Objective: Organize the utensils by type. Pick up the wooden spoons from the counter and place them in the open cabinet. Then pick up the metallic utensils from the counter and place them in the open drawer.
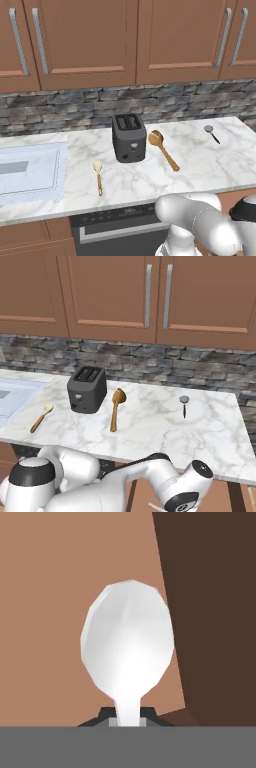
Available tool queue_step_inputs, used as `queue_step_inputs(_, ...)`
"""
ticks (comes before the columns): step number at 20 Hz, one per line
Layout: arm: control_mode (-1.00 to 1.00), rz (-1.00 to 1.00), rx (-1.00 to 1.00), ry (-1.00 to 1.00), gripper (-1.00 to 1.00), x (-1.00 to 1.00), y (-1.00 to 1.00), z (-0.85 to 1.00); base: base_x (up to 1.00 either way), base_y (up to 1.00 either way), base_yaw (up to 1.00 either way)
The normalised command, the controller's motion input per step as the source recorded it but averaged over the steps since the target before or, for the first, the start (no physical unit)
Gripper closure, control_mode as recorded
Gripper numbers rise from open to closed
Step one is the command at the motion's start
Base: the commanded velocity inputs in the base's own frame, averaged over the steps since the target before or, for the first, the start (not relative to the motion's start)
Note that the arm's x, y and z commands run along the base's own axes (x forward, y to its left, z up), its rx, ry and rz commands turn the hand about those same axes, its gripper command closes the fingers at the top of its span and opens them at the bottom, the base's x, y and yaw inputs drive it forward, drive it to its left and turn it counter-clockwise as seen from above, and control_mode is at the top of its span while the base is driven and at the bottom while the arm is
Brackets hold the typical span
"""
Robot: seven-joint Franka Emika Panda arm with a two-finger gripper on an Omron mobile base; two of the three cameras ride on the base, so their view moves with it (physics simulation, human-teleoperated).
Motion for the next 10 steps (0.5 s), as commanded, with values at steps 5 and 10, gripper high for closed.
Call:
queue_step_inputs(5, -1.0, 0.03, 0.0, 0.0, 1.0, 0.02, 0.0, -0.22, 0.0, 0.0, 0.0)
queue_step_inputs(10, -1.0, 0.0, -0.02, -0.08, 1.0, 0.15, 0.0, -0.28, 0.0, 0.0, 0.0)
